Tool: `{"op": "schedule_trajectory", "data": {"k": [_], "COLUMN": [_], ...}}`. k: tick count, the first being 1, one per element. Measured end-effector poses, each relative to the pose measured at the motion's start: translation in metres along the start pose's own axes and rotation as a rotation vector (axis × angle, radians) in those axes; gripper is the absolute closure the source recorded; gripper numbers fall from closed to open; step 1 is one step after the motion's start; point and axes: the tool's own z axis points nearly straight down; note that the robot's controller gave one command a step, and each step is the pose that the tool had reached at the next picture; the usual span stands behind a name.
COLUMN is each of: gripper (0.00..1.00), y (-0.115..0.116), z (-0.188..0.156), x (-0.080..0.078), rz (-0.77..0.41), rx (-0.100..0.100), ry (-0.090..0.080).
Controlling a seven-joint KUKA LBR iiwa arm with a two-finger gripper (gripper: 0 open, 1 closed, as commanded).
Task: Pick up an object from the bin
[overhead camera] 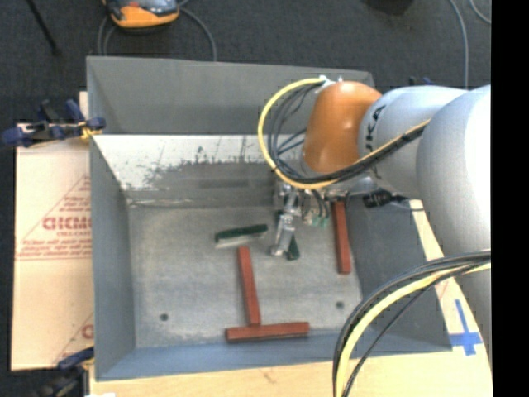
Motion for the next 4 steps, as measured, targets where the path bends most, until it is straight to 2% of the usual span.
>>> {"op": "schedule_trajectory", "data": {"k": [1,2,3,4], "gripper": [1.00,0.00,1.00,0.00], "y": [0.0003,0.0001,0.0003,0.0005], "z": [-0.0012,0.0001,-0.0008,0.0003], "x": [-0.0018,0.0001,-0.0013,0.0004], "rz": [-0.001,-0.001,-0.002,-0.002], "rx": [-0.001,0.000,-0.001,-0.001], "ry": [-0.007,0.000,-0.005,0.001]}}
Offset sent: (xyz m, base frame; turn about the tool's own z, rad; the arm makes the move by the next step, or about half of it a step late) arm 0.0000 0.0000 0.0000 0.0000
